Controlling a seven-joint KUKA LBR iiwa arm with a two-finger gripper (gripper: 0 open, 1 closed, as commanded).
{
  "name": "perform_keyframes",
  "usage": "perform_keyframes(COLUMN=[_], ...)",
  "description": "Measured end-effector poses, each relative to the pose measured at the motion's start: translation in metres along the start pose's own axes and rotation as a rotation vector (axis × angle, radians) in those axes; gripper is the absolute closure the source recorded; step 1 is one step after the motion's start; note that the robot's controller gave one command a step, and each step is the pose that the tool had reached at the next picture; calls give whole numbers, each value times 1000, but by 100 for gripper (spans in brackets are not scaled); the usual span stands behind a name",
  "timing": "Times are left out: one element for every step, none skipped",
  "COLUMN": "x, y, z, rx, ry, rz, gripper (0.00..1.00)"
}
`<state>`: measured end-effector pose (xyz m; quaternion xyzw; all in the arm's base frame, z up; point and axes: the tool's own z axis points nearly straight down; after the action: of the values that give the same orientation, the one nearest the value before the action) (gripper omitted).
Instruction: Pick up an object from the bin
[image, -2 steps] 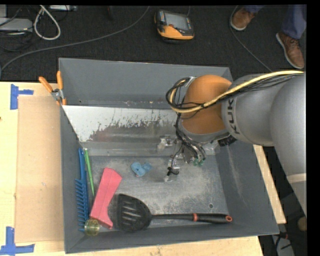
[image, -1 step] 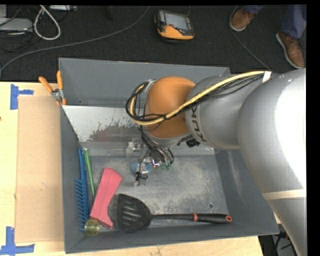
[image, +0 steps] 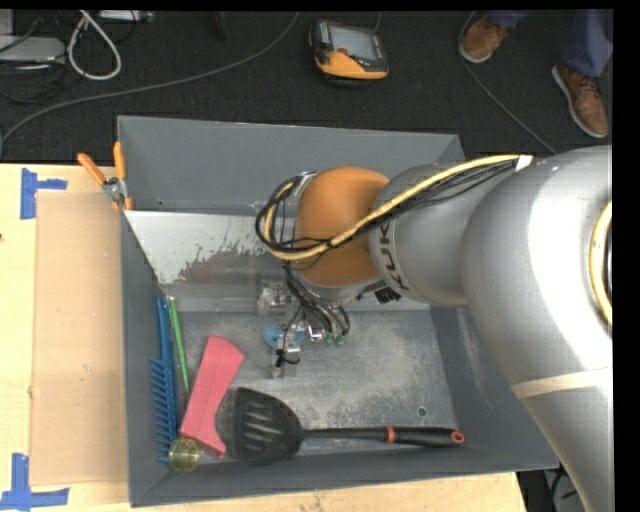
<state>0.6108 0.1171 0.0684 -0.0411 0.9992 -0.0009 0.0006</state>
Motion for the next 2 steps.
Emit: perform_keyframes(x=[-10, -10], y=[-31, -32], z=[-3, -3], rx=[-6, -6], ry=[-8, -8], rz=[-115, -114], gripper=[100, 100])
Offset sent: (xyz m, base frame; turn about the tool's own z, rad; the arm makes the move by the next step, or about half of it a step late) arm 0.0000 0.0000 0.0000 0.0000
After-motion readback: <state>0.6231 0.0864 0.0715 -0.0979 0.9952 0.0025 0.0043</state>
